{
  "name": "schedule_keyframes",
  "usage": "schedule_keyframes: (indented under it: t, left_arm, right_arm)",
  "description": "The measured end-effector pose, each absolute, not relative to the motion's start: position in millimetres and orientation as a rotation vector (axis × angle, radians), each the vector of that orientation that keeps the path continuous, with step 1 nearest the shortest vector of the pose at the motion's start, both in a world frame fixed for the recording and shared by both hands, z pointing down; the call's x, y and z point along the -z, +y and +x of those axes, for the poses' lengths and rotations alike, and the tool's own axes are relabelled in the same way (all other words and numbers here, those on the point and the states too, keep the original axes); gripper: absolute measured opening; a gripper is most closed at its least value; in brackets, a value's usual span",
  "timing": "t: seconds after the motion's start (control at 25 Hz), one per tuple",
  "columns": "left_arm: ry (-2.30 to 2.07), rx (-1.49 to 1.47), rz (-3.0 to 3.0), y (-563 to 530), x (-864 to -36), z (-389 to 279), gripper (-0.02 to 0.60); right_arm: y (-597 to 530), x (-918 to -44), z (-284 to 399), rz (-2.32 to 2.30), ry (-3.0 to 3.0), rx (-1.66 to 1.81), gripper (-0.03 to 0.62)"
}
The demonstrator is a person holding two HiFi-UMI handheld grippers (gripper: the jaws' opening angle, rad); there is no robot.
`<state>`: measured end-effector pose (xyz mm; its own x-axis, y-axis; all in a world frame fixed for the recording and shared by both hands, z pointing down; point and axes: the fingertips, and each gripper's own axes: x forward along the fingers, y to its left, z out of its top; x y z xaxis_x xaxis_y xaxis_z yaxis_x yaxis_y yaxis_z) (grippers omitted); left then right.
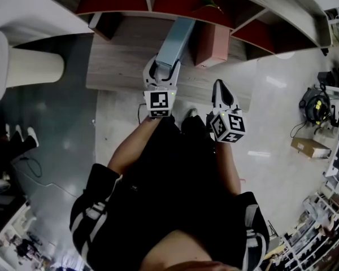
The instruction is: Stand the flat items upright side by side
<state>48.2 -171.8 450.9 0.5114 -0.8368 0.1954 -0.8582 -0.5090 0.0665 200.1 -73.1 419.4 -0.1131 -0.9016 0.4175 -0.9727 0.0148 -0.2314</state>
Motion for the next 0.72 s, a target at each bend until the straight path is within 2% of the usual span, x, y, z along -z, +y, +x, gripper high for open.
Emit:
schedule_keyframes:
  t: [0.72]
  left_arm:
    - [-1.706, -0.193, 2.514, -190, -445, 124, 0.283]
  right_arm:
    - [-122, -418, 275, 1.795, -2.284, -0.653, 0.025]
